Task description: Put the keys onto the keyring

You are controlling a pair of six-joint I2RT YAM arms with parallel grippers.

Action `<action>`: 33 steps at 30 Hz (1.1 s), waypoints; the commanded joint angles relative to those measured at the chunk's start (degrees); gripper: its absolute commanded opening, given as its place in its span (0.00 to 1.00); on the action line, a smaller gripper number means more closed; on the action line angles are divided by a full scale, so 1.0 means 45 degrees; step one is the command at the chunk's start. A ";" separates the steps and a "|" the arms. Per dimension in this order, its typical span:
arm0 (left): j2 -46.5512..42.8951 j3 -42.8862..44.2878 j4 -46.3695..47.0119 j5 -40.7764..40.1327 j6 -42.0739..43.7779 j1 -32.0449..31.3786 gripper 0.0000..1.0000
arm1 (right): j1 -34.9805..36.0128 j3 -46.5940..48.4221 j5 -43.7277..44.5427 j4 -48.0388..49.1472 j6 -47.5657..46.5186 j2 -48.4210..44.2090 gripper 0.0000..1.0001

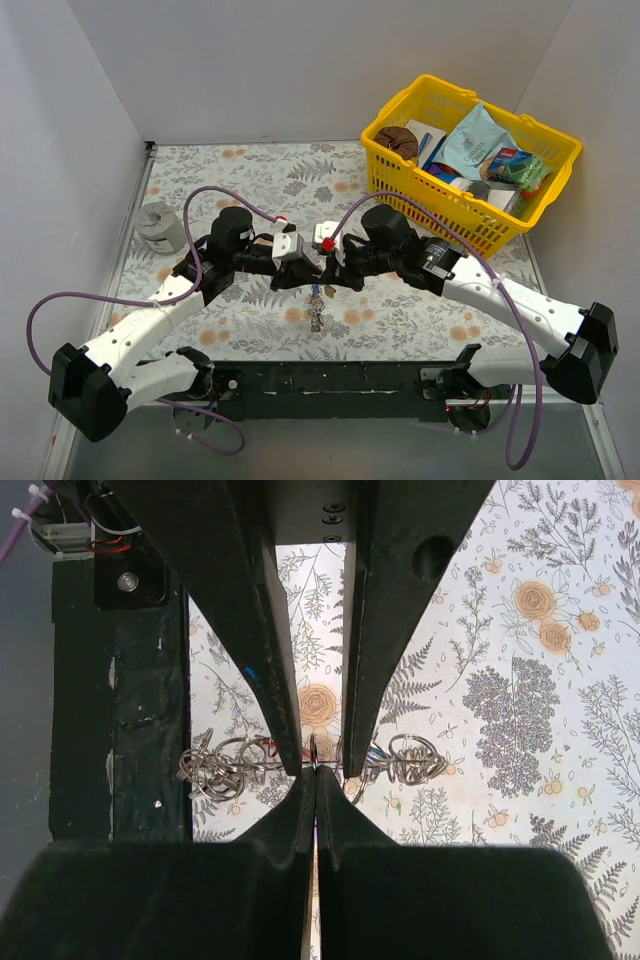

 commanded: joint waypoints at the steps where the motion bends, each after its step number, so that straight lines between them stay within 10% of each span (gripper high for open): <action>1: -0.0244 -0.0187 0.0545 -0.0702 -0.0273 -0.0145 0.23 | 0.0022 -0.0057 -0.0233 0.1316 0.0196 -0.0672 0.01; 12: -0.0635 -0.0558 0.0740 -0.1133 -0.0273 -0.0126 0.25 | 0.0022 -0.0193 -0.0116 0.1238 0.0196 -0.0789 0.01; 23: -0.0440 -0.0480 0.0721 -0.0723 -0.0253 -0.0126 0.00 | 0.0022 -0.0291 -0.0038 0.1296 0.0274 -0.0789 0.01; 33: -0.0595 -0.0655 0.1419 -0.0371 -0.0874 -0.0126 0.00 | 0.0022 -0.0330 0.0606 0.1588 0.0664 -0.1062 0.08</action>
